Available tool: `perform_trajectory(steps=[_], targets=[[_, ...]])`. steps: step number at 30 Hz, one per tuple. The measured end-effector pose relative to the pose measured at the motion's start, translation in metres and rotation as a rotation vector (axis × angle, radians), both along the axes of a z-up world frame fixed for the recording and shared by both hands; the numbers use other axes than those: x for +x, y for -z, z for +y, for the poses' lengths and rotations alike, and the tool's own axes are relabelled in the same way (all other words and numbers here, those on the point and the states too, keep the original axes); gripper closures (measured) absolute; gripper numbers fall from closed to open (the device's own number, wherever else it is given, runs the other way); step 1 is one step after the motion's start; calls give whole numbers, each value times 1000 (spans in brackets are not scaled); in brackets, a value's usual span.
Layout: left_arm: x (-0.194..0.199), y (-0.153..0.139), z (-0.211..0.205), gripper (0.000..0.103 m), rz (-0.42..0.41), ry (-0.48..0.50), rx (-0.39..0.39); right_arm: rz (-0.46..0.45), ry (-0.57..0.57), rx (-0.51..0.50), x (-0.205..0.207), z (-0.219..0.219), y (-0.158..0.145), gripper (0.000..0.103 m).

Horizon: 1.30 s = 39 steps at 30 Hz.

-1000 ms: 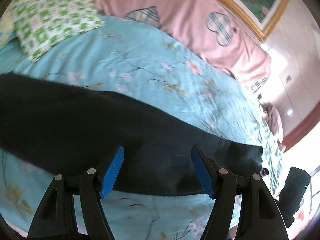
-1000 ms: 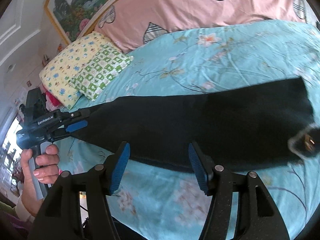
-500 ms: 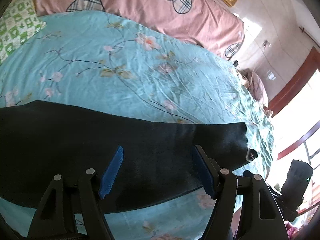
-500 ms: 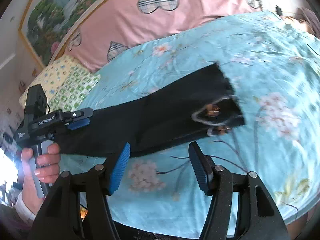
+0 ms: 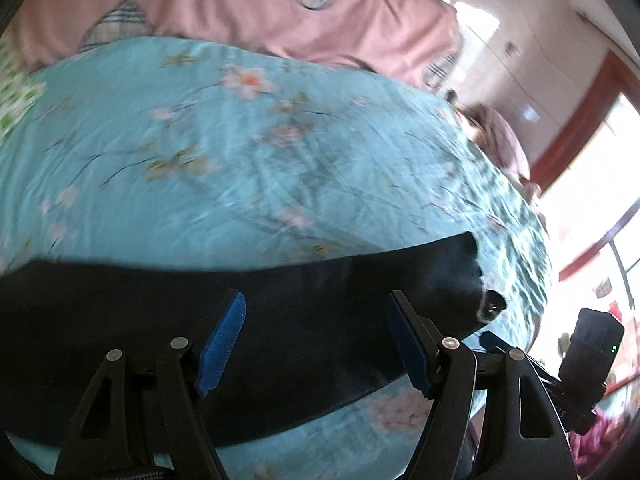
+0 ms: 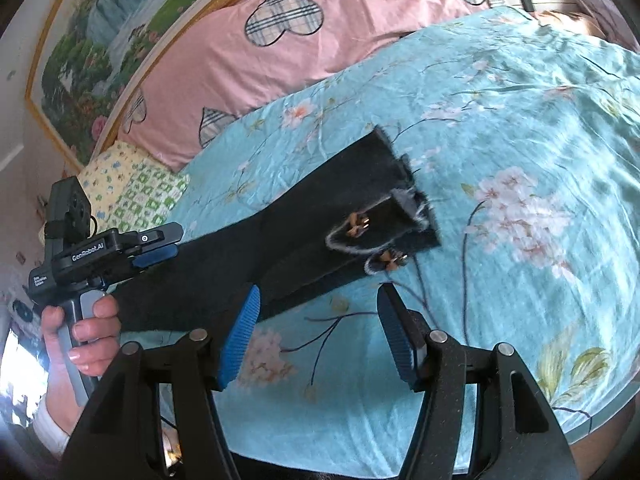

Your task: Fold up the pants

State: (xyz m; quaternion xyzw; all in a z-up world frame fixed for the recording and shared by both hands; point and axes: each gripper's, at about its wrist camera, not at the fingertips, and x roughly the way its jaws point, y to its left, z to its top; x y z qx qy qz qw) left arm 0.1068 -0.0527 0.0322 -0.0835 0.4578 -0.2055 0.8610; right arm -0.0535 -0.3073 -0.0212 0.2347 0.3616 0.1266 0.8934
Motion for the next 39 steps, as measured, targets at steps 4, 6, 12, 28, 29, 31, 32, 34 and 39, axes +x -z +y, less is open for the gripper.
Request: perform_trajectory(steps=[4, 6, 12, 28, 29, 31, 32, 34, 39], targets=[[22, -2, -30, 29, 4, 131, 25, 3, 48, 25, 1, -8, -3, 41], [30, 0, -43, 29, 7, 188, 33, 12, 63, 35, 3, -12, -3, 41], [56, 12, -80, 29, 36, 387, 35, 66, 71, 55, 11, -14, 7, 41], [113, 60, -160, 73, 243, 791, 21, 89, 120, 142, 35, -27, 24, 77], [112, 60, -163, 83, 250, 820, 23, 89, 124, 155, 35, -27, 24, 79], [109, 57, -166, 90, 229, 850, 31, 83, 131, 174, 33, -26, 25, 84], [108, 56, -165, 93, 217, 855, 29, 77, 132, 182, 33, -26, 25, 85], [108, 54, -159, 95, 207, 837, 2, 52, 129, 202, 31, -25, 25, 87], [102, 33, -133, 96, 142, 763, -83, -17, 78, 249, 32, -23, 15, 88]])
